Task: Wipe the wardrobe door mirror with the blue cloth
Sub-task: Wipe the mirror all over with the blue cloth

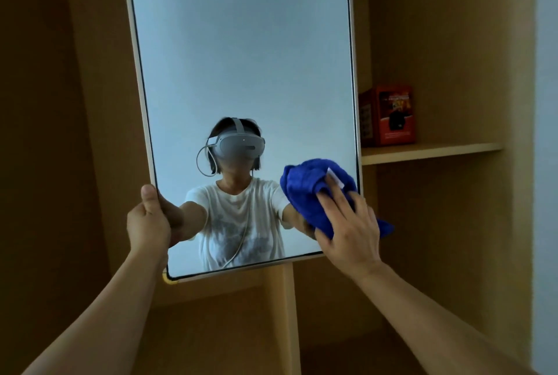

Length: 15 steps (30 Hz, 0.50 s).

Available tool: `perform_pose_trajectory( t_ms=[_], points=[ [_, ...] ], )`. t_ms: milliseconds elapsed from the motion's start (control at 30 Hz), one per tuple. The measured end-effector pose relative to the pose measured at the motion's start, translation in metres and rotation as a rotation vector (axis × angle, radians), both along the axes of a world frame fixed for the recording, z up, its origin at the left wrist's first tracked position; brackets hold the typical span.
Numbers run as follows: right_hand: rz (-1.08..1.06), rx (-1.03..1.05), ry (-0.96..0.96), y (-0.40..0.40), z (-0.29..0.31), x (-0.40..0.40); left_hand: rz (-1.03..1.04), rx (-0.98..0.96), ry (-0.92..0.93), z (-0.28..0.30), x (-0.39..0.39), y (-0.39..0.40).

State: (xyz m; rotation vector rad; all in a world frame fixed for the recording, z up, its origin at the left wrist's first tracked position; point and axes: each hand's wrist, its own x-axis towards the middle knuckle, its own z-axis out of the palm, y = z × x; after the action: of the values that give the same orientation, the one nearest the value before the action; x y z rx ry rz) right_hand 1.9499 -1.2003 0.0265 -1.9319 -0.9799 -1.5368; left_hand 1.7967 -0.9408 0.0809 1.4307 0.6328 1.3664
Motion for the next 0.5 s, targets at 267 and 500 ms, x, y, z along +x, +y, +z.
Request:
perform_pose_trajectory(
  t_ms=[267,500],
  points=[
    [-0.148,0.269,0.073,0.005,0.136,0.005,-0.012,-0.016,-0.026,0.002,0.000,-0.002],
    [-0.154,0.402,0.144,0.042,0.208,-0.012,-0.015,-0.030,-0.050,0.001,0.000,0.000]
  ],
)
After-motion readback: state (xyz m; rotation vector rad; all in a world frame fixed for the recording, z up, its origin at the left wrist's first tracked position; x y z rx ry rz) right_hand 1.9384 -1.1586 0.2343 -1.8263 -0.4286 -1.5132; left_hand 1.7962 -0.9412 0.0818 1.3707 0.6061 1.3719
